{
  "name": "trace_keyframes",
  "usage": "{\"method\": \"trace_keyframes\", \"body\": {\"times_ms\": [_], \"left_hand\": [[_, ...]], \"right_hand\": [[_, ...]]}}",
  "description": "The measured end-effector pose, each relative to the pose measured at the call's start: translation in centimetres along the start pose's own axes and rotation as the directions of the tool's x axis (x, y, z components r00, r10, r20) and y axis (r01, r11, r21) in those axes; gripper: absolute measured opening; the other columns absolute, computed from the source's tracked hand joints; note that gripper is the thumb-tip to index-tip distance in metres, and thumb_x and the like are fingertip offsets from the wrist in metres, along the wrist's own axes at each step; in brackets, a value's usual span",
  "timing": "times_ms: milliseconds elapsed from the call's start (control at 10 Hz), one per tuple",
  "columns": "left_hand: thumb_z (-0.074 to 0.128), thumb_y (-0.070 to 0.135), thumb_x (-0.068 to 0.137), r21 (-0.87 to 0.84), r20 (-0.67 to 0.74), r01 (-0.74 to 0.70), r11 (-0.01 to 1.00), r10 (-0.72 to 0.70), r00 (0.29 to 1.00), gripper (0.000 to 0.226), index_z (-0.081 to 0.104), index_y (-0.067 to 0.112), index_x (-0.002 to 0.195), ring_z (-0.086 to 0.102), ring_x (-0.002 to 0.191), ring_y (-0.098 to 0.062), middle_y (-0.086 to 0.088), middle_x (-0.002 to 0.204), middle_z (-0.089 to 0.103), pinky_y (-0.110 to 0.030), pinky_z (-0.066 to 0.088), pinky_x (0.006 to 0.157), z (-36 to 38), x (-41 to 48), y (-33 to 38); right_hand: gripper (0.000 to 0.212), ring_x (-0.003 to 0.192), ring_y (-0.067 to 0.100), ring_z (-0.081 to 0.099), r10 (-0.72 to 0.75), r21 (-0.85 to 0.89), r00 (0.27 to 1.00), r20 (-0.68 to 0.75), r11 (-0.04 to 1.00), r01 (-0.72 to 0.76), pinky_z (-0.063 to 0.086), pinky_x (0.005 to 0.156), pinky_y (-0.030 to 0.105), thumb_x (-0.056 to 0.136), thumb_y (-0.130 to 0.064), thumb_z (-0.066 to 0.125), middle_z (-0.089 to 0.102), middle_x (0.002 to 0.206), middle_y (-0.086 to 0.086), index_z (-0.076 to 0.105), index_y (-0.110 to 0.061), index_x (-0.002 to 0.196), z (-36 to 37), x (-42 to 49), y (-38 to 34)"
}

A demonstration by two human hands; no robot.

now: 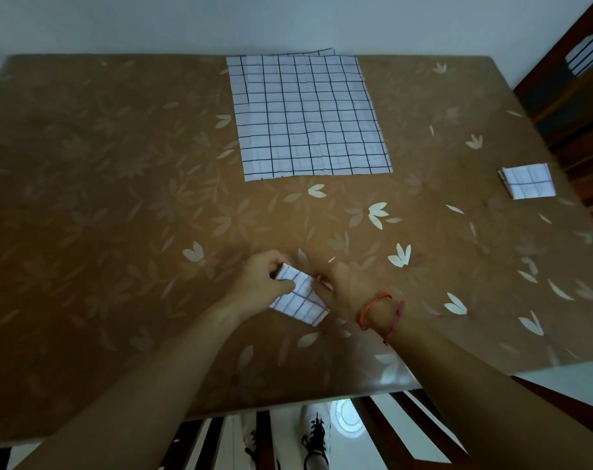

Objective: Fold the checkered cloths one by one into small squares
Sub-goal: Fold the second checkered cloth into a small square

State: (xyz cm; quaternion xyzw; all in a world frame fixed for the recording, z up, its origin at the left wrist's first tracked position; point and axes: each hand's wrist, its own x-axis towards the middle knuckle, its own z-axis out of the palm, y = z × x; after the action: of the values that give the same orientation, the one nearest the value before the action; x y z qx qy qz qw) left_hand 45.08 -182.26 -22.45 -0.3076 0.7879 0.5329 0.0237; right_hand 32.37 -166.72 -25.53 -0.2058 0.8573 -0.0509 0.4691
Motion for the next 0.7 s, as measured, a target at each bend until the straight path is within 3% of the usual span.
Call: {"method": "trace_keyframes", "body": {"times_ms": [100, 200, 300, 400, 500, 600, 700], "left_hand": [[0.076, 0.007, 0.076, -0.196, -0.069, 0.057, 0.979, -0.072, 0.995, 0.024, 0.065, 0.013, 0.096, 0.065, 0.082, -0.011, -0.003, 0.088, 0.071, -0.020, 0.049, 0.069, 0.8, -0.5, 0.7], [0.076, 0.010, 0.076, -0.307, -0.171, 0.104, 0.946, -0.163, 0.972, 0.027, 0.063, 0.015, 0.100, 0.062, 0.087, -0.009, 0.003, 0.092, 0.068, -0.024, 0.046, 0.074, 2.3, -1.3, 1.0], [0.076, 0.007, 0.077, -0.456, -0.162, 0.184, 0.871, -0.285, 0.945, 0.023, 0.063, 0.014, 0.095, 0.066, 0.088, -0.016, -0.002, 0.095, 0.068, -0.032, 0.054, 0.076, 4.5, -2.5, 1.0], [0.072, 0.001, 0.081, -0.544, -0.068, 0.252, 0.800, -0.341, 0.938, 0.012, 0.065, 0.005, 0.089, 0.069, 0.077, -0.023, -0.015, 0.091, 0.068, -0.030, 0.057, 0.067, 6.5, -3.7, 1.1], [0.069, -0.001, 0.083, -0.532, -0.033, 0.263, 0.805, -0.330, 0.943, 0.009, 0.065, -0.002, 0.091, 0.067, 0.068, -0.022, -0.020, 0.084, 0.068, -0.025, 0.055, 0.060, 8.1, -4.8, 1.9], [0.068, -0.004, 0.082, -0.518, -0.034, 0.247, 0.819, -0.308, 0.951, 0.009, 0.064, -0.004, 0.090, 0.066, 0.065, -0.023, -0.023, 0.085, 0.068, -0.027, 0.056, 0.056, 9.6, -5.0, 2.8], [0.071, -0.002, 0.079, -0.512, -0.036, 0.236, 0.826, -0.295, 0.955, 0.013, 0.065, -0.002, 0.090, 0.069, 0.067, -0.026, -0.018, 0.085, 0.070, -0.038, 0.060, 0.064, 10.7, -4.7, 4.0]], "right_hand": [[0.034, 0.054, -0.001, 0.065, 0.533, 0.631, 0.845, -0.052, 0.673, -0.386, 0.032, 0.048, 0.013, 0.067, -0.018, 0.059, 0.050, 0.058, 0.000, 0.071, 0.005, 0.089, -1.6, -4.4, 2.0], [0.028, 0.045, 0.006, 0.063, 0.641, 0.474, 0.695, -0.324, 0.746, -0.467, 0.048, 0.045, 0.016, 0.057, -0.029, 0.084, 0.059, 0.044, 0.000, 0.067, -0.011, 0.045, 0.2, -2.8, 7.4], [0.019, 0.074, 0.006, 0.070, 0.081, 0.443, 0.952, -0.295, 0.894, 0.062, 0.057, 0.062, 0.020, 0.068, -0.020, 0.083, 0.069, 0.070, -0.010, 0.065, -0.019, 0.069, -0.2, -3.4, 7.2], [0.011, 0.077, 0.016, 0.070, -0.081, 0.541, 0.930, -0.360, 0.793, 0.278, 0.058, 0.068, 0.030, 0.077, -0.009, 0.076, 0.073, 0.081, 0.002, 0.067, -0.009, 0.083, -1.4, -5.2, 5.8], [0.021, 0.071, 0.018, 0.067, -0.071, 0.615, 0.937, -0.342, 0.737, 0.280, 0.055, 0.055, 0.022, 0.078, -0.001, 0.074, 0.069, 0.081, 0.009, 0.062, 0.003, 0.094, -1.9, -6.8, 6.9], [0.011, 0.072, 0.018, 0.067, -0.041, 0.614, 0.926, -0.376, 0.737, 0.282, 0.054, 0.060, 0.026, 0.082, -0.007, 0.072, 0.068, 0.075, 0.002, 0.063, -0.011, 0.076, -1.9, -7.3, 8.7], [0.011, 0.083, 0.022, 0.069, -0.026, 0.594, 0.914, -0.406, 0.753, 0.285, 0.058, 0.076, 0.039, 0.087, -0.019, 0.067, 0.071, 0.083, 0.004, 0.066, -0.017, 0.075, -2.2, -7.7, 9.9]]}}
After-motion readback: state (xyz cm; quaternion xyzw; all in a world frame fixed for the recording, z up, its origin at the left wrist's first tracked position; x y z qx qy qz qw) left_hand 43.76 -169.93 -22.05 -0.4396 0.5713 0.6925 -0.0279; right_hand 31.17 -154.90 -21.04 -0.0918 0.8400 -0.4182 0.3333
